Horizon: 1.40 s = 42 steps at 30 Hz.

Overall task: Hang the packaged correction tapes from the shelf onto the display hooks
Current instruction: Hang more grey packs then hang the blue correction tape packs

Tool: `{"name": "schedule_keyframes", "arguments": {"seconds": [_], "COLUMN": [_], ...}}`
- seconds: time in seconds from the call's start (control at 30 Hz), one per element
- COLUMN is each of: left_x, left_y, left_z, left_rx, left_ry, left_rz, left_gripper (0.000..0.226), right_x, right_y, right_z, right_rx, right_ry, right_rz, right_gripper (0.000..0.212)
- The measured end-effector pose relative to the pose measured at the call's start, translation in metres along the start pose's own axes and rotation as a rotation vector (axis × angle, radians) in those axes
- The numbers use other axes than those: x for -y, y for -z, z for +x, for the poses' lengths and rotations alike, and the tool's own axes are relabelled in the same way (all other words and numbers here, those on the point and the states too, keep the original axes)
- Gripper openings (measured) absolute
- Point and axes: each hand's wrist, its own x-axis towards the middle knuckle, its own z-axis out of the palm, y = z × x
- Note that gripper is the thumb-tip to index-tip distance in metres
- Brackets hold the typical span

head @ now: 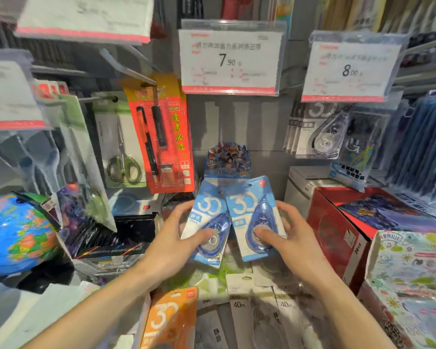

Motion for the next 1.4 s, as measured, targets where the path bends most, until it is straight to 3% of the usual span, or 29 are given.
{"name": "schedule_keyframes", "arguments": {"seconds": [0.27, 0.57, 0.67, 1.03, 1.4], "left_x": [-0.033, -0.082, -0.101, -0.159, -0.205], "left_y": [0.02, -0.015, -0.04, -0.151, -0.158], "left_z": [-0.015, -0.021, -0.024, -0.042, -0.072], "left_rx": [0.113, 0.1, 0.072, -0.002, -0.169], "left_ry": [-0.18, -0.306, -0.343, -0.405, -0.461], "left_rz": [-0.051, -0.056, -0.031, 0.071, 0.263], "left_gripper": [0.062, 0.061, 0.059, 0.061, 0.054], "right_x": [0.051, 0.088, 0.089, 0.064, 0.074], "right_y": [0.03, 0.084, 0.117, 0.236, 0.259], "right_z": [-0.019, -0.043, -0.045, -0.053, -0.049], "right_rx": [0.092, 0.076, 0.111, 0.134, 0.154], "right_ry": [0.137, 0.226, 0.263, 0.347, 0.39], "right_rz": [0.01, -0.039, -0.036, 0.057, 0.091], "right_gripper": [0.056, 0.054, 0.059, 0.045, 0.054]}}
